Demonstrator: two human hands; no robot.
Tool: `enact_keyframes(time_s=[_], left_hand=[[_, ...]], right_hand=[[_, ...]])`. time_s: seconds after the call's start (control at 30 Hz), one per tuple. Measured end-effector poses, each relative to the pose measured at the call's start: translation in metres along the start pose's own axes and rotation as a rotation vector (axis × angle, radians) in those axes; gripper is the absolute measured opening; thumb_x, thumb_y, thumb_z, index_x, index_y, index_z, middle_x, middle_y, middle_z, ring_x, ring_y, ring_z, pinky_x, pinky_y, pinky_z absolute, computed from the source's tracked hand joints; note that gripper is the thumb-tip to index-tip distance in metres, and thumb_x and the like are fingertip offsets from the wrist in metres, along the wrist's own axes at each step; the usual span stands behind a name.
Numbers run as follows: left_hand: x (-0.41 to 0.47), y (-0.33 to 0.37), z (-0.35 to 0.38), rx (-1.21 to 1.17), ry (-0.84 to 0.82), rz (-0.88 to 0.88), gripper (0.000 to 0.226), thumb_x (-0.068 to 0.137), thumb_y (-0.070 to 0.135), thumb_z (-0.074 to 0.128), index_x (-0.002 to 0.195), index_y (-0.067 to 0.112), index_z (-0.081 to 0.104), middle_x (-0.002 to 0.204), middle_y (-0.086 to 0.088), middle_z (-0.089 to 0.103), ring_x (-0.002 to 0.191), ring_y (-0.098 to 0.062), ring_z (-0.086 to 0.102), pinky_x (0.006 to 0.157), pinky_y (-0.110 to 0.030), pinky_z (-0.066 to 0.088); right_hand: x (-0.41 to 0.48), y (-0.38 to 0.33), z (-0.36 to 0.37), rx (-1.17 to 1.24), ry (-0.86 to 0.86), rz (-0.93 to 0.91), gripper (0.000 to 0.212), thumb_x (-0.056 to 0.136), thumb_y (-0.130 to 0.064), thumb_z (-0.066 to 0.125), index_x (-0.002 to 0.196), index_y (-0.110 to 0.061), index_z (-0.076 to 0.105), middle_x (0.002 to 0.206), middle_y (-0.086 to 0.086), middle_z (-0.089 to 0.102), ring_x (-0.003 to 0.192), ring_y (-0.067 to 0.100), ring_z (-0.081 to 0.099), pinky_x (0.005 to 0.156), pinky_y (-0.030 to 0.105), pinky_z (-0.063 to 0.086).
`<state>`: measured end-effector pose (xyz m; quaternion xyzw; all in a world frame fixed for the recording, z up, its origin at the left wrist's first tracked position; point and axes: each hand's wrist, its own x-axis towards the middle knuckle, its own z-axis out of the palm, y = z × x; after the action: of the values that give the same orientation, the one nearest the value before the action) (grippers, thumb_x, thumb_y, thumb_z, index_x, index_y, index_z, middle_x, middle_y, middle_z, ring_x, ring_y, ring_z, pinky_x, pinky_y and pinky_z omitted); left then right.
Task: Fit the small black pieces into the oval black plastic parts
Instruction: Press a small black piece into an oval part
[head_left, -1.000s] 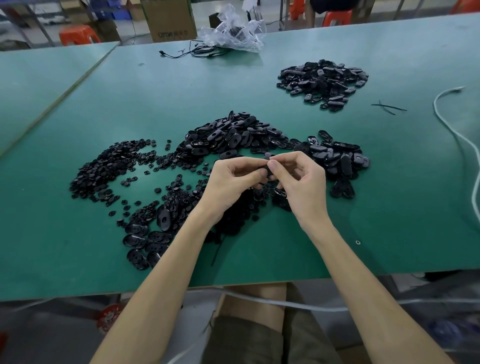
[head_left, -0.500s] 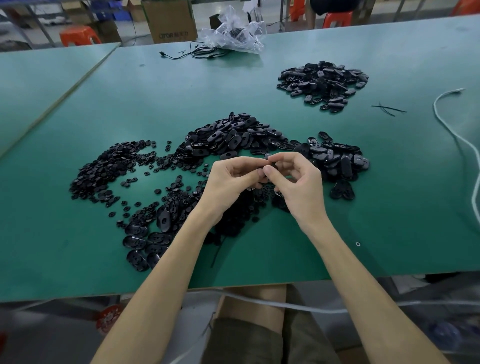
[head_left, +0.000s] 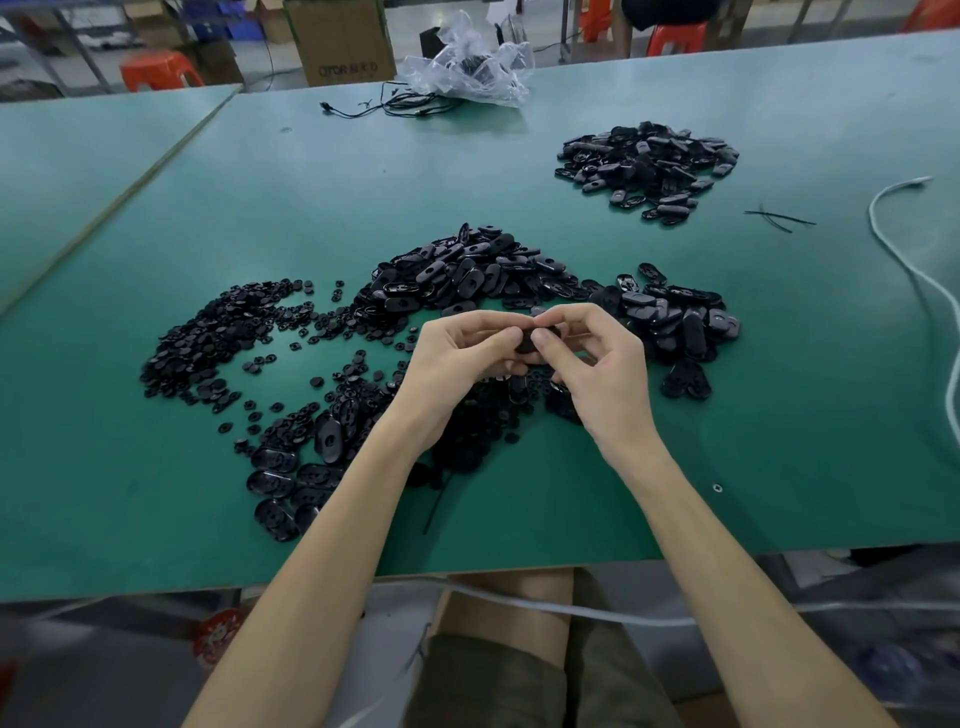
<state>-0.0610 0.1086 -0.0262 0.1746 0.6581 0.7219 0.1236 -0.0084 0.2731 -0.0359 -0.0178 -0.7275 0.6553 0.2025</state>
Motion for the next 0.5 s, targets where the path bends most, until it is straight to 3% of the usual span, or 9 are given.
enact_keyframes(time_s=[0.2, 0.4, 0.5], left_hand=[[0.0003, -0.0017, 0.0008, 0.045, -0.01, -0.002, 0.02, 0.093, 0.007, 0.076, 0.112, 0.005, 0.076, 0.099, -0.015, 0.079, 0.09, -0.022, 0.075, 0.086, -0.033, 0.06], [-0.0011, -0.0007, 0.0022, 0.074, 0.007, 0.015, 0.019, 0.092, 0.007, 0.077, 0.111, 0.003, 0.075, 0.096, -0.015, 0.079, 0.087, -0.021, 0.075, 0.084, -0.032, 0.06], [-0.0019, 0.0004, 0.0034, 0.104, 0.034, 0.018, 0.019, 0.091, 0.01, 0.079, 0.109, 0.004, 0.076, 0.094, -0.016, 0.079, 0.084, -0.022, 0.074, 0.086, -0.04, 0.061]], right_hand=[[0.0005, 0.0005, -0.0006, 0.016, 0.007, 0.027, 0.015, 0.092, -0.01, 0.078, 0.102, -0.018, 0.072, 0.095, 0.005, 0.074, 0.09, 0.022, 0.071, 0.07, 0.038, 0.059], [0.0013, 0.0001, -0.0014, 0.091, 0.0, 0.03, 0.012, 0.091, -0.004, 0.079, 0.093, -0.013, 0.072, 0.089, 0.003, 0.076, 0.073, 0.012, 0.07, 0.064, 0.025, 0.056], [0.0014, 0.0007, -0.0014, 0.124, -0.015, 0.022, 0.008, 0.092, -0.002, 0.076, 0.094, -0.008, 0.073, 0.089, 0.005, 0.078, 0.076, 0.019, 0.075, 0.065, 0.026, 0.057]])
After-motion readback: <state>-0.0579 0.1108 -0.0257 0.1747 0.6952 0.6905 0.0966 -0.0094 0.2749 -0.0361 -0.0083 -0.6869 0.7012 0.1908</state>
